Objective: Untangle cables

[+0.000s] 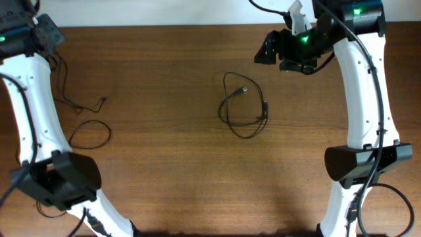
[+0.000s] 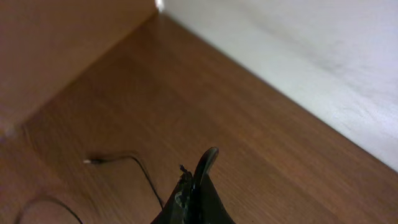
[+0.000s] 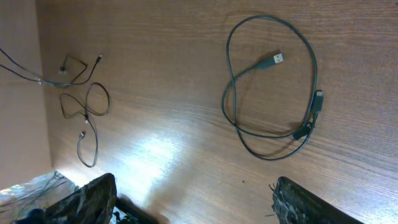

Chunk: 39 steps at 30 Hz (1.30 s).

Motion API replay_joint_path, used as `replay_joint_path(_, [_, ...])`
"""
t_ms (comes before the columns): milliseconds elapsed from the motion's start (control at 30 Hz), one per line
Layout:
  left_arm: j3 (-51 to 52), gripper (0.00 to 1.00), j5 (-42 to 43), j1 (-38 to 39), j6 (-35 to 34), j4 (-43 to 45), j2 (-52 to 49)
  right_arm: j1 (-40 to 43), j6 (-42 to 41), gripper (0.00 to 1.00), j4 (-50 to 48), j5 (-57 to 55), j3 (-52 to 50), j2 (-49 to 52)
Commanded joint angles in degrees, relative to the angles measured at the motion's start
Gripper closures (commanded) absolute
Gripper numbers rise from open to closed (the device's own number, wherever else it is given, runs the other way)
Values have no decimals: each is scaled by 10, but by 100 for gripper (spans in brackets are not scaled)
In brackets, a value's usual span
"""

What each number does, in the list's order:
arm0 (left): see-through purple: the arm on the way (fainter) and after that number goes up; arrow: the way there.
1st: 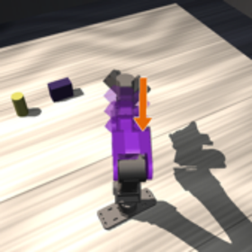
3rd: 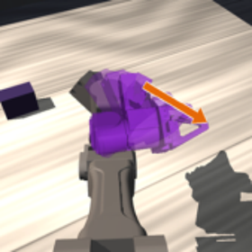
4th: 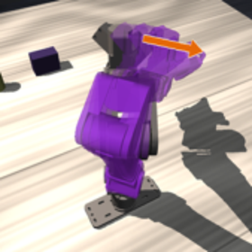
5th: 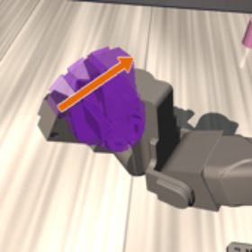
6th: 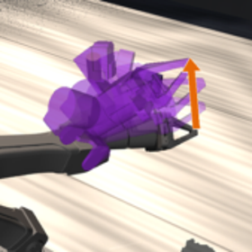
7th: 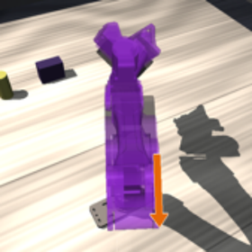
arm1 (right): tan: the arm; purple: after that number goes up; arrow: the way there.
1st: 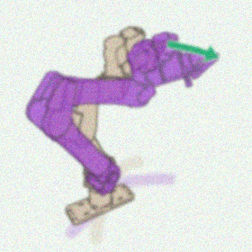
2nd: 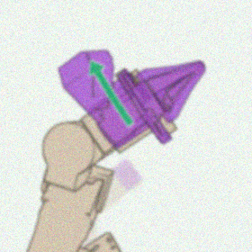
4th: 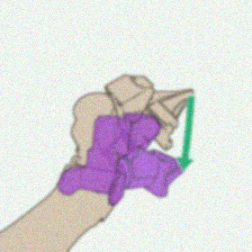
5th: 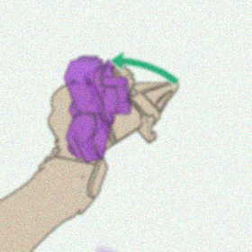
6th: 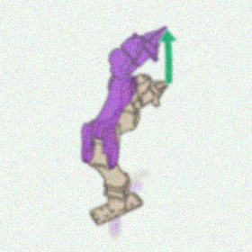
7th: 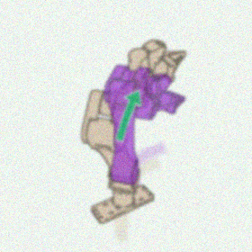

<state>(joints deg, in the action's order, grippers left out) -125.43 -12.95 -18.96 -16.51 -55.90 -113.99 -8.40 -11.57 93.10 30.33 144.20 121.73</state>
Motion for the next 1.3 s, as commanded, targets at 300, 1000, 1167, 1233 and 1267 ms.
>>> replay_joint_path(300, [-2,100,-44,-83,-506,-108,-209,1,7,18,12,-30,-3,6])
replay_joint_path(1000, [-339,7,-88,-37,-173,-233,-200,1,24,18,23,-41,-3,6])
replay_joint_path(1167, [-282,7,-94,-38,-205,-336,-211,1,28,18,32,-41,-3,6])
replay_joint_path(1233, [-269,6,-83,-33,-190,-332,-211,1,33,18,32,-41,-3,6])
replay_joint_path(1267, [-270,7,-48,-29,-150,-318,-206,1,33,18,32,-41,-3,6])
